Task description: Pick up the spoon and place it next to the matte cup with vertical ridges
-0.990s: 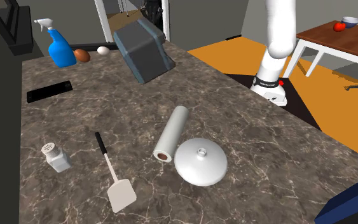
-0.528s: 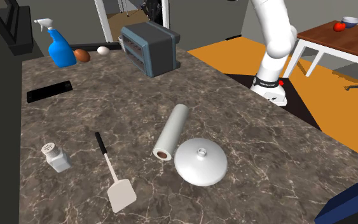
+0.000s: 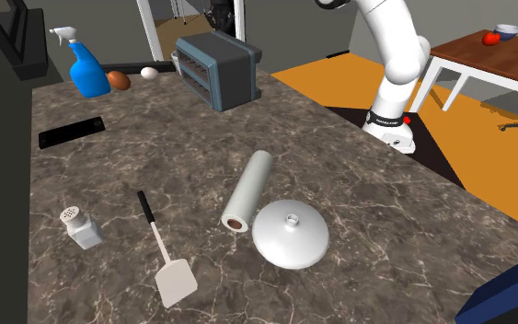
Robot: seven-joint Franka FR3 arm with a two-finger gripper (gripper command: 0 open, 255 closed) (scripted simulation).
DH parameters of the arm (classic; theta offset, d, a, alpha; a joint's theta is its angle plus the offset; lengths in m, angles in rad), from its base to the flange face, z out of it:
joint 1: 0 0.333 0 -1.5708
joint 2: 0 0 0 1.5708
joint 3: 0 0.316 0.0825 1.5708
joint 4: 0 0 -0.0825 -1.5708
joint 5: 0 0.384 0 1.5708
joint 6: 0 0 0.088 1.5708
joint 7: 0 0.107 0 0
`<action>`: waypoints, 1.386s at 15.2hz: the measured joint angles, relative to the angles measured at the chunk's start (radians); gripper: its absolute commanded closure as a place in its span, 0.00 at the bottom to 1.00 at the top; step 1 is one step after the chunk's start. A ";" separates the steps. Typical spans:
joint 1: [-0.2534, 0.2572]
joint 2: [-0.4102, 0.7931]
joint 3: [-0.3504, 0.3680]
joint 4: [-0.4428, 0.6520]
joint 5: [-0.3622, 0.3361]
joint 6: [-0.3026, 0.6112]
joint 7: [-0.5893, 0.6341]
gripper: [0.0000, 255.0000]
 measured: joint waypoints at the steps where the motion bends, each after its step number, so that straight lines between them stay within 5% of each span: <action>1: -0.001 -0.012 0.000 -0.034 0.001 0.022 -0.004 1.00; 21: -0.001 -0.028 -0.003 -0.327 0.008 0.298 -0.048 1.00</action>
